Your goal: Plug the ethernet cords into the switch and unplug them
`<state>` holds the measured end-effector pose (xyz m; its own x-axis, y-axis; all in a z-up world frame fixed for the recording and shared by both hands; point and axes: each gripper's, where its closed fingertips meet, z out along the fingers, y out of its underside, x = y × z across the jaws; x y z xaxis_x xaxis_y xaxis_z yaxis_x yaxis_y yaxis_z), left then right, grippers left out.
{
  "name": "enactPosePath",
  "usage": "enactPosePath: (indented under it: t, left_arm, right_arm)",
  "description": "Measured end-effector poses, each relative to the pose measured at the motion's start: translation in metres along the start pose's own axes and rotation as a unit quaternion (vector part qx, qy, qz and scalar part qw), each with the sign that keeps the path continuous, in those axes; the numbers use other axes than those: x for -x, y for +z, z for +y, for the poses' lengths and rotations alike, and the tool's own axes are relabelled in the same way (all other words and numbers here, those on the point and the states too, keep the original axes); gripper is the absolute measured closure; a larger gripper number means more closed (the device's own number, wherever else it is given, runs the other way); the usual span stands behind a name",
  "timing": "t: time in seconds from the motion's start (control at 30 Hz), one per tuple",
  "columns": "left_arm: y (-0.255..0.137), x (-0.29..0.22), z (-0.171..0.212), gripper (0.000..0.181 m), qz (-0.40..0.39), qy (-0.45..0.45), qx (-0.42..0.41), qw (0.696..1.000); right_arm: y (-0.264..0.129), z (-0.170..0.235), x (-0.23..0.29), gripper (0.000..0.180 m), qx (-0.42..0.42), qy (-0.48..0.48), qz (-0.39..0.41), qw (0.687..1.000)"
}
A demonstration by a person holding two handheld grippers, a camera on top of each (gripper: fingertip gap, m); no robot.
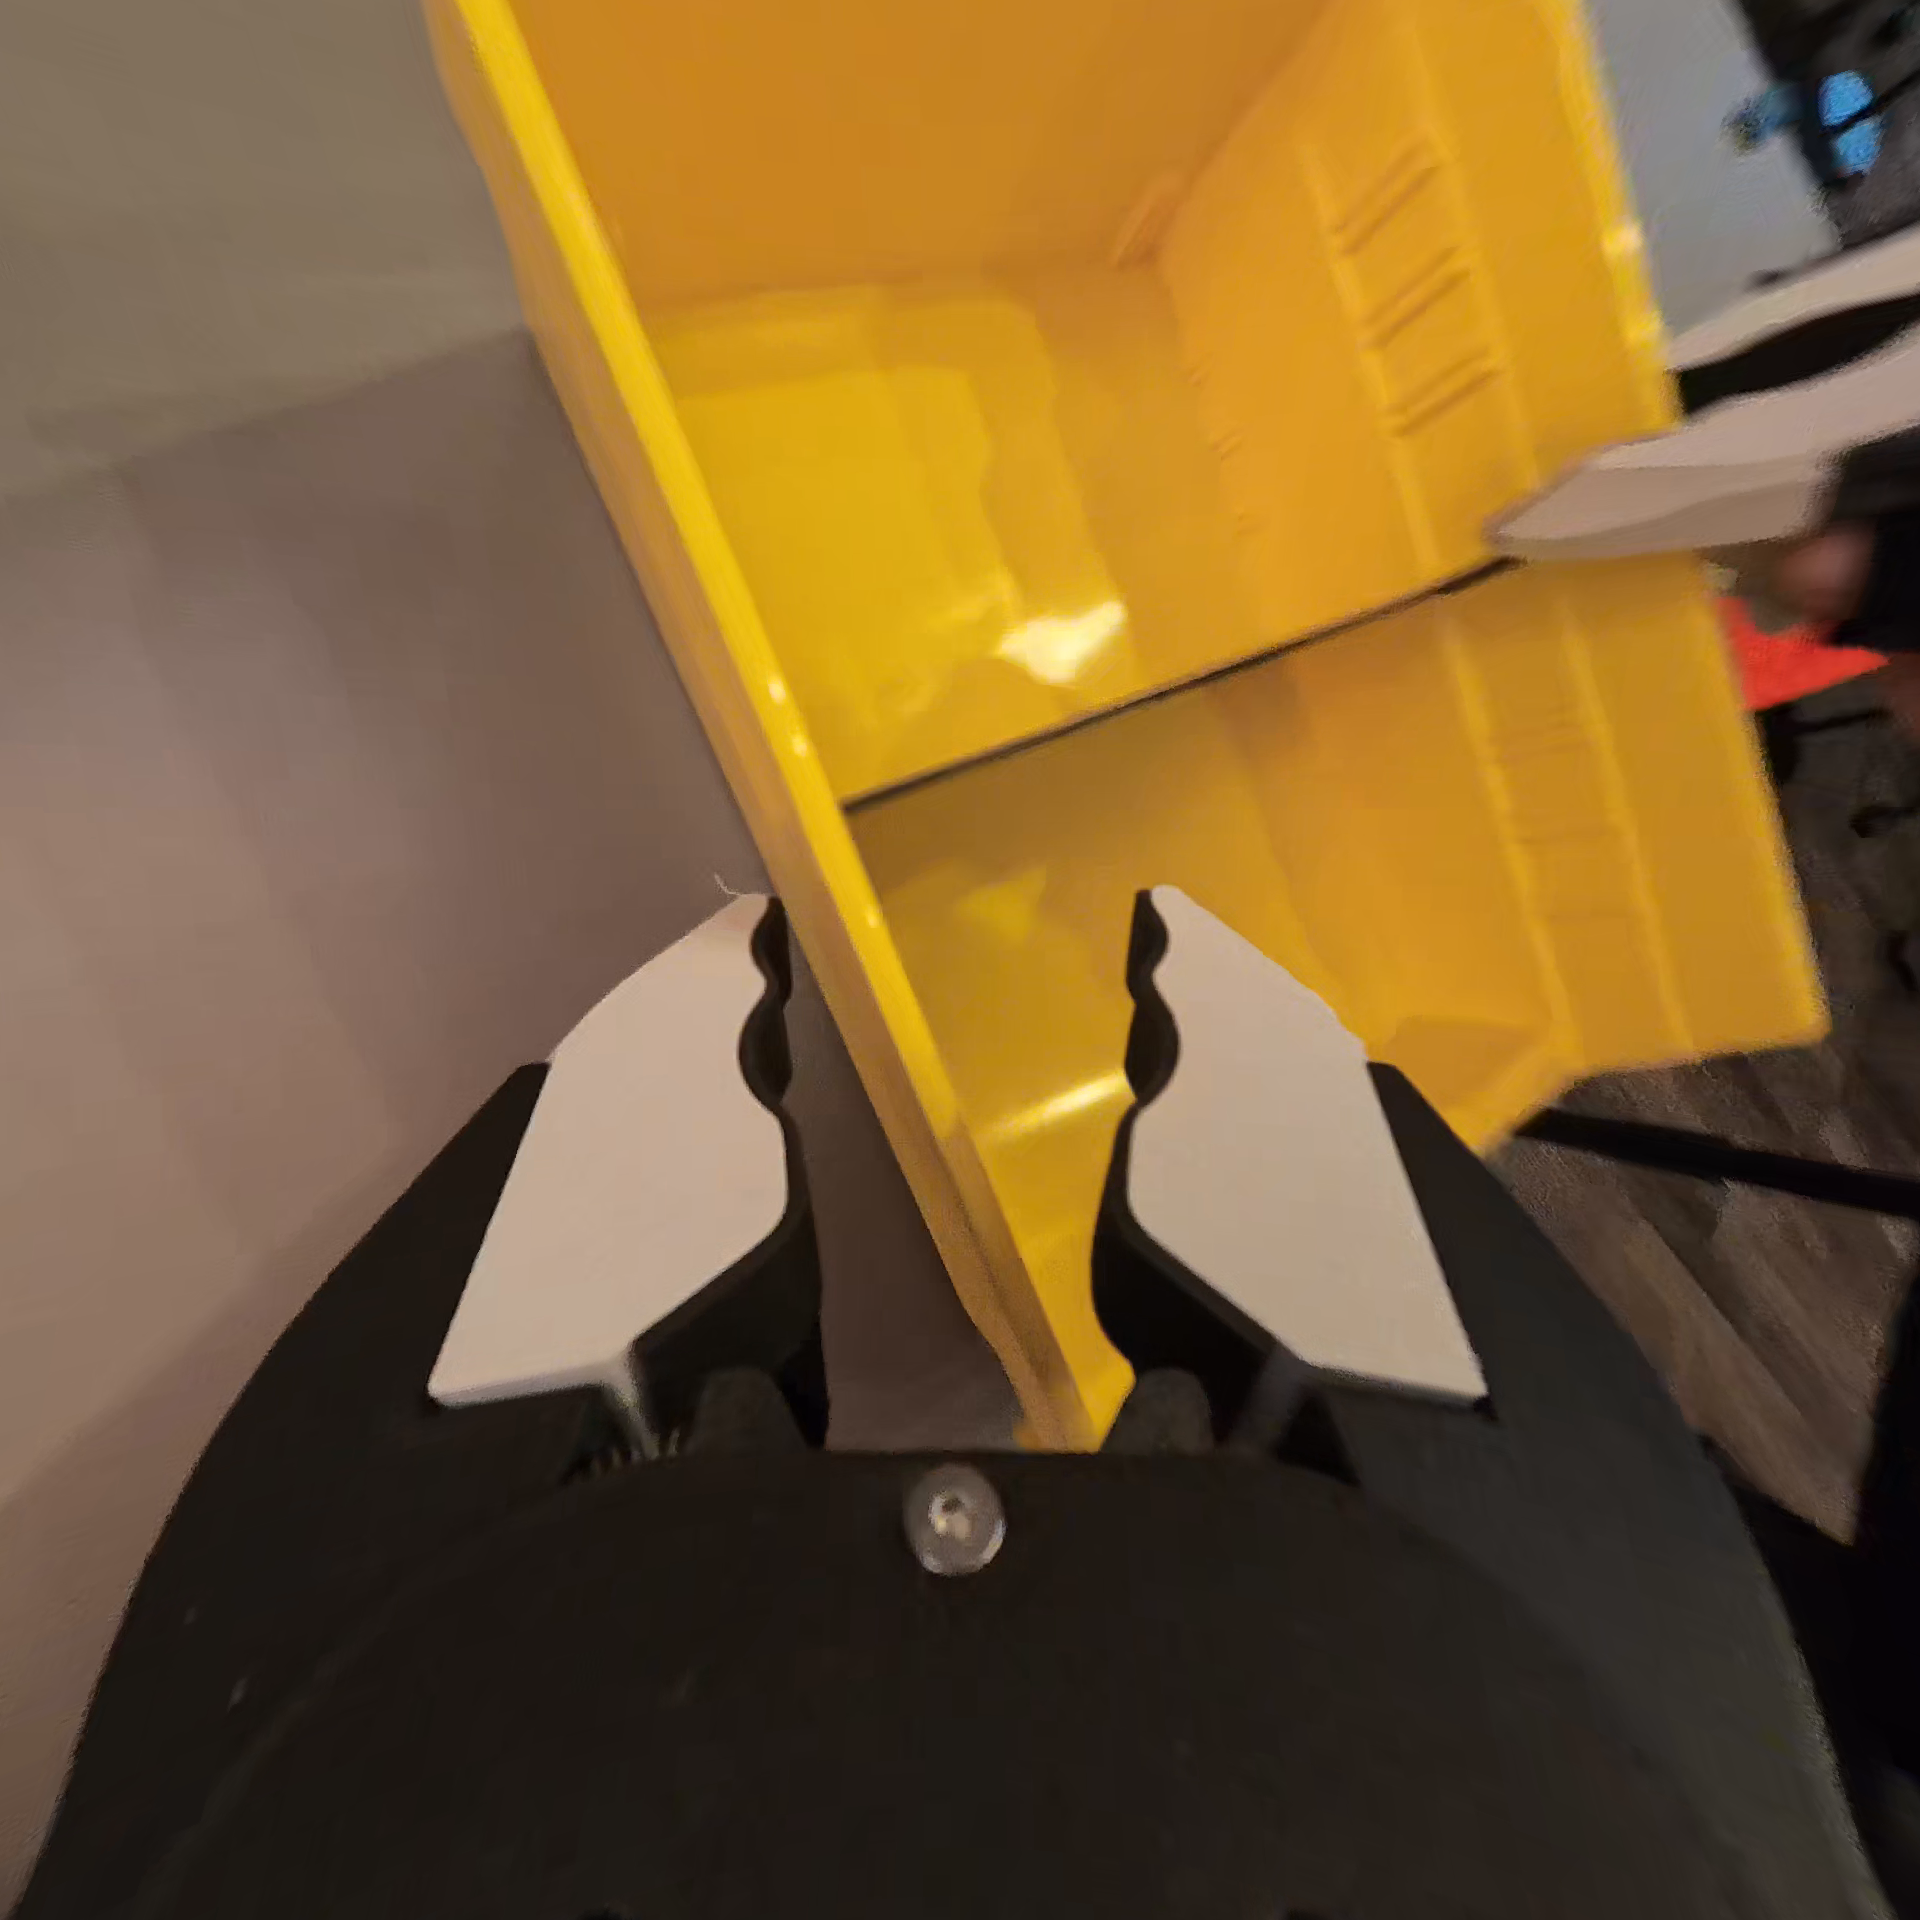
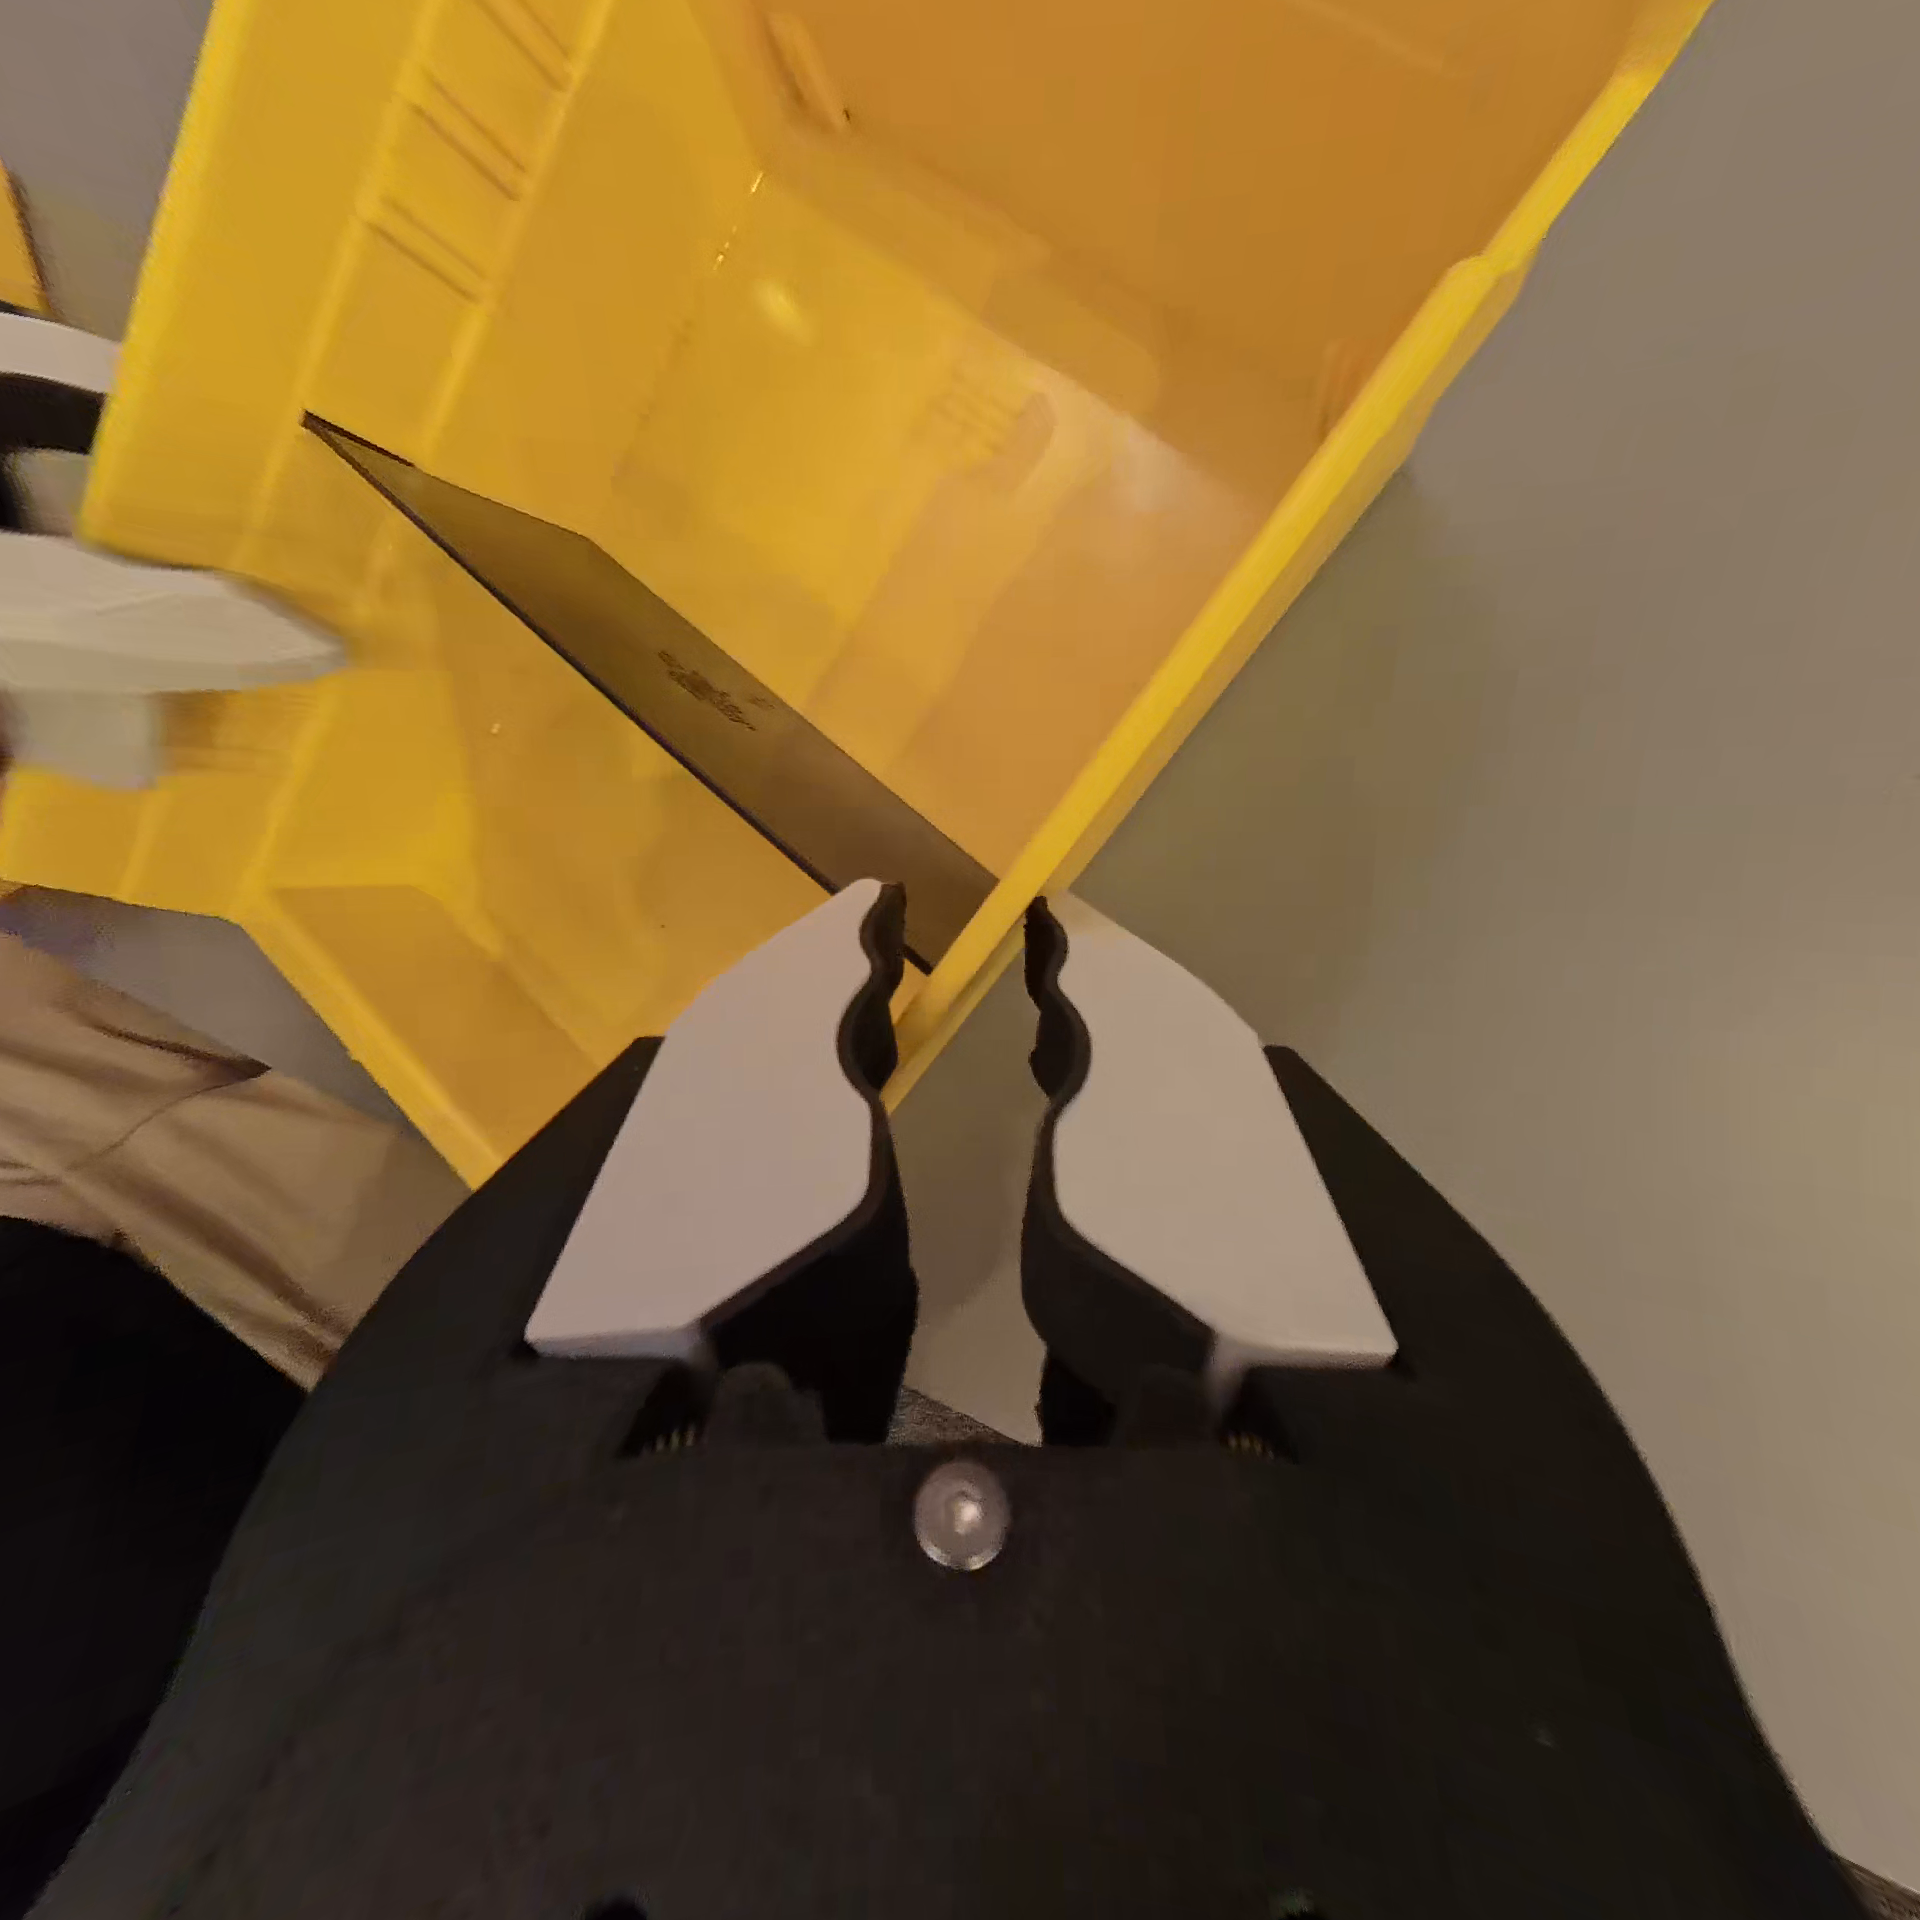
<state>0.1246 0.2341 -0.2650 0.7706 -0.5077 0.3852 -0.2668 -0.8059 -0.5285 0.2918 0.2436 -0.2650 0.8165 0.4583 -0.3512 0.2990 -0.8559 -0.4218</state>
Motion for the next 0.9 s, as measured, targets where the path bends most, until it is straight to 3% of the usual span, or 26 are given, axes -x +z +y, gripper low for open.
enactPosePath:
  t: [0.07, 0.17, 0.27, 0.33, 0.4, 0.53, 0.67, 0.73, 0.8, 0.9]
  left_arm:
    - [-0.035, -0.010, 0.004, 0.107, -0.001, 0.046, -0.011, 0.999]
    - [-0.109, -0.004, 0.020, 0.104, -0.036, 0.093, -0.056, 0.993]
    - [-0.187, 0.034, 0.051, 0.107, -0.121, 0.111, -0.093, 0.982]
    - [-0.227, 0.075, 0.085, 0.103, -0.190, 0.112, -0.069, 0.973]
    - [-0.253, 0.109, 0.123, 0.101, -0.208, 0.067, -0.051, 0.974]
    - [-0.275, 0.159, 0.191, 0.089, -0.218, -0.036, -0.037, 0.975]
    - [-0.282, 0.161, 0.221, 0.084, -0.244, -0.034, -0.037, 0.969]
    - [-0.279, 0.162, 0.226, 0.088, -0.237, -0.045, -0.044, 0.969]
    - [-0.267, 0.164, 0.233, 0.102, -0.212, -0.058, -0.044, 0.975]
    - [-0.262, 0.178, 0.239, 0.123, -0.234, -0.059, -0.036, 0.970]
  right_arm:
    - [-0.003, -0.001, -0.001, 0.156, -0.001, -0.012, 0.015, 1.000]
    - [-0.007, 0.002, 0.001, 0.144, 0.009, -0.007, 0.017, 1.000]
    - [-0.003, 0.015, 0.007, 0.140, 0.048, -0.007, 0.002, 0.999]
    - [-0.001, 0.021, 0.008, 0.141, 0.069, -0.015, 0.006, 0.997]
    - [0.000, 0.026, 0.013, 0.144, 0.083, -0.019, -0.003, 0.996]
    - [0.000, 0.027, 0.014, 0.150, 0.087, -0.022, 0.000, 0.996]
    - [-0.001, 0.029, 0.014, 0.151, 0.093, -0.027, 0.008, 0.995]
    - [-0.001, 0.029, 0.015, 0.154, 0.093, -0.028, 0.010, 0.995]
    - [-0.001, 0.027, 0.013, 0.157, 0.091, -0.034, 0.019, 0.995]
    - [-0.002, 0.026, 0.012, 0.159, 0.081, -0.040, 0.015, 0.996]
